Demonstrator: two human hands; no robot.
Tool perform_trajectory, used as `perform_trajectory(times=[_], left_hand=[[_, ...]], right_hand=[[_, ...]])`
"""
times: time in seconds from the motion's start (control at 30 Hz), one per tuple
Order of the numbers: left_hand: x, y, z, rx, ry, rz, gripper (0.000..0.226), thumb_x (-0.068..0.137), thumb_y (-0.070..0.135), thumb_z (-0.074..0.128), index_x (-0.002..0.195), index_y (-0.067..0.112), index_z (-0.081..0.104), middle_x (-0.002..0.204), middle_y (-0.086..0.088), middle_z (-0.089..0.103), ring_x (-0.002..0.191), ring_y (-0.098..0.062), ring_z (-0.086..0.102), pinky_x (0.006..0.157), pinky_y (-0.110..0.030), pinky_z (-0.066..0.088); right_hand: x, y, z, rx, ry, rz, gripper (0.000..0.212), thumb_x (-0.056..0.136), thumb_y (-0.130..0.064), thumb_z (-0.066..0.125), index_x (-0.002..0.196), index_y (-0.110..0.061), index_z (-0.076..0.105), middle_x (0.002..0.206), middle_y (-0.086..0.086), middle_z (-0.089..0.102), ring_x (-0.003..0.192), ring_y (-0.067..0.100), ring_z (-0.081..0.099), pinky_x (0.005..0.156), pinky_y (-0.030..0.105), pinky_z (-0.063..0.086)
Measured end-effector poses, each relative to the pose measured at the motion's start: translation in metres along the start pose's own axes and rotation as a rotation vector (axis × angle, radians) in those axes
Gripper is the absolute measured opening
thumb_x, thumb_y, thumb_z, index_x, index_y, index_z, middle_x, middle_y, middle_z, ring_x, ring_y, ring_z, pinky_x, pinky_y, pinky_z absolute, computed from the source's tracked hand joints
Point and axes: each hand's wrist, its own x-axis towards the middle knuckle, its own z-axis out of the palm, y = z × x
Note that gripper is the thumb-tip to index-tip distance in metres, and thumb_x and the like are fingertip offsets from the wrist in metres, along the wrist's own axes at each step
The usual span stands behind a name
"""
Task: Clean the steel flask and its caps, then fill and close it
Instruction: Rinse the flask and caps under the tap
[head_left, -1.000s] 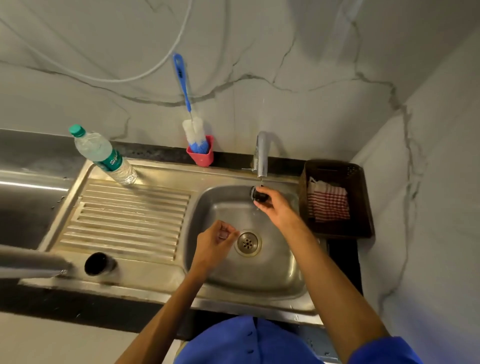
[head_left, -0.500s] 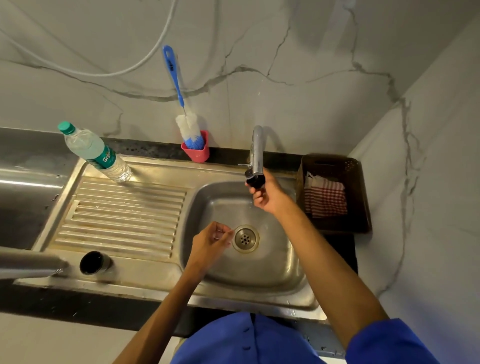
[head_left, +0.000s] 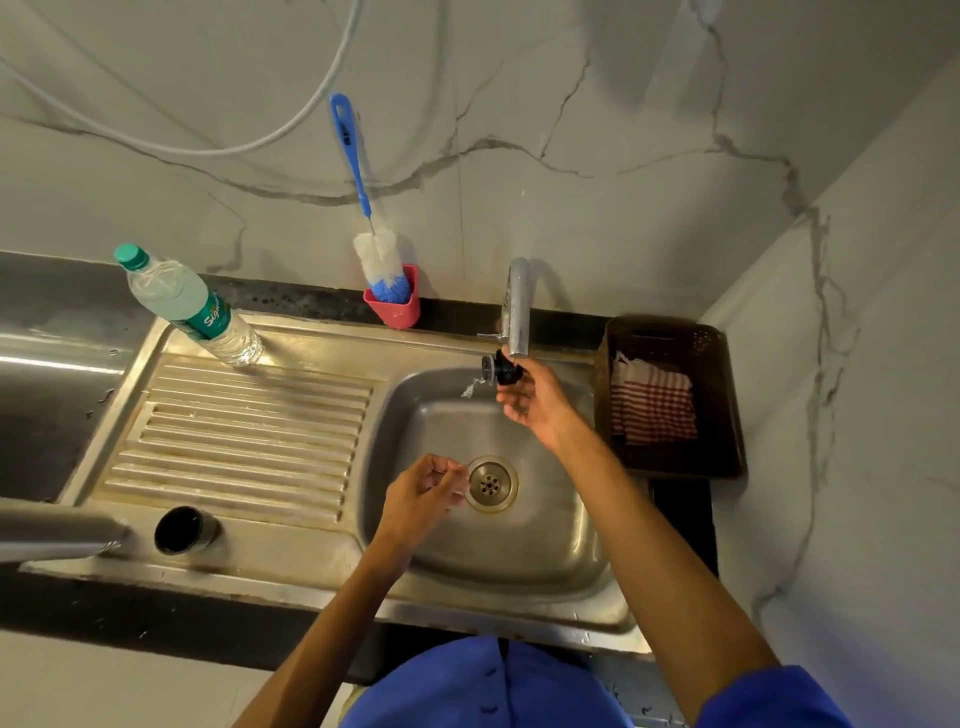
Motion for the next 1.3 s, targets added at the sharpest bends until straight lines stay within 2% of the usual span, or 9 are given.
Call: perform_trajectory(times=[0.1, 0.23, 0.37, 0.57, 0.7, 0.9, 1.1, 1.2, 1.3], left_hand=[[0.001, 0.005, 0.001, -0.037, -0.005, -0.023, 0.016, 0.101, 0.030, 0.071, 0.106, 0.015, 0.073, 0.091, 0.005, 0.082, 0.085, -0.012, 0.079, 0.084, -0.035, 0.062], [0.001, 0.009, 0.008, -0.048, -0.018, -0.044, 0.018, 0.103, 0.031, 0.069, 0.107, 0.014, 0.072, 0.090, 0.007, 0.082, 0.081, -0.009, 0.078, 0.085, -0.037, 0.062], [-0.001, 0.008, 0.010, -0.069, -0.028, -0.059, 0.017, 0.103, 0.032, 0.068, 0.109, 0.016, 0.072, 0.094, 0.005, 0.082, 0.083, -0.009, 0.078, 0.084, -0.036, 0.060], [-0.003, 0.005, 0.002, -0.111, -0.011, -0.074, 0.019, 0.103, 0.033, 0.068, 0.109, 0.015, 0.071, 0.094, 0.003, 0.082, 0.090, -0.017, 0.079, 0.082, -0.033, 0.059], [-0.004, 0.004, -0.001, -0.134, 0.009, -0.084, 0.018, 0.103, 0.032, 0.068, 0.109, 0.015, 0.072, 0.093, 0.002, 0.082, 0.091, -0.018, 0.079, 0.082, -0.033, 0.059], [-0.005, 0.002, -0.002, -0.137, 0.009, -0.097, 0.020, 0.103, 0.034, 0.068, 0.110, 0.015, 0.071, 0.094, 0.002, 0.082, 0.094, -0.021, 0.079, 0.081, -0.033, 0.058], [-0.005, 0.005, -0.003, -0.141, 0.013, -0.091, 0.020, 0.103, 0.034, 0.067, 0.111, 0.016, 0.071, 0.094, 0.001, 0.081, 0.094, -0.021, 0.078, 0.079, -0.033, 0.057], [-0.005, 0.006, -0.005, -0.151, 0.019, -0.095, 0.021, 0.103, 0.034, 0.068, 0.111, 0.015, 0.071, 0.093, 0.001, 0.082, 0.094, -0.022, 0.078, 0.079, -0.033, 0.057], [-0.005, 0.004, -0.007, -0.166, 0.044, -0.100, 0.022, 0.103, 0.035, 0.067, 0.111, 0.014, 0.071, 0.094, 0.000, 0.081, 0.091, -0.021, 0.078, 0.079, -0.032, 0.057]], right_hand=[[0.000, -0.002, -0.003, -0.141, 0.035, -0.137, 0.036, 0.080, -0.022, 0.088, 0.112, -0.017, 0.072, 0.107, 0.009, 0.076, 0.104, 0.027, 0.074, 0.086, 0.043, 0.064], [-0.007, 0.003, 0.000, -0.483, 0.143, -0.373, 0.035, 0.072, -0.020, 0.091, 0.101, -0.026, 0.072, 0.101, 0.000, 0.073, 0.094, 0.017, 0.073, 0.081, 0.040, 0.065], [-0.018, 0.001, 0.003, -0.789, 0.223, -0.575, 0.042, 0.079, -0.041, 0.088, 0.110, -0.023, 0.067, 0.098, -0.011, 0.065, 0.090, 0.003, 0.063, 0.073, 0.016, 0.052], [-0.011, 0.002, -0.009, -1.431, 0.236, -0.822, 0.064, 0.079, -0.041, 0.086, 0.136, -0.020, 0.065, 0.123, 0.002, 0.051, 0.114, 0.021, 0.047, 0.097, 0.043, 0.050], [-0.013, 0.004, -0.020, -1.056, 0.060, -0.790, 0.062, 0.078, -0.013, 0.088, 0.135, -0.022, 0.066, 0.126, -0.003, 0.060, 0.117, 0.012, 0.058, 0.100, 0.032, 0.054], [-0.014, 0.004, -0.020, -0.327, -0.068, -0.303, 0.034, 0.091, -0.036, 0.077, 0.121, -0.022, 0.066, 0.114, 0.007, 0.076, 0.095, 0.018, 0.075, 0.073, 0.027, 0.058], [-0.011, 0.003, -0.009, -0.557, 0.133, -0.347, 0.052, 0.083, -0.044, 0.084, 0.122, -0.014, 0.068, 0.107, 0.006, 0.076, 0.088, 0.016, 0.076, 0.072, 0.028, 0.064], [-0.027, -0.018, -0.011, -0.823, 0.038, -0.289, 0.053, 0.083, -0.033, 0.087, 0.128, -0.017, 0.065, 0.116, 0.005, 0.069, 0.095, 0.019, 0.075, 0.070, 0.025, 0.064], [-0.044, -0.024, -0.027, -0.685, -0.196, -0.175, 0.042, 0.086, -0.025, 0.084, 0.123, -0.011, 0.068, 0.110, 0.009, 0.076, 0.092, 0.021, 0.077, 0.077, 0.028, 0.064]])
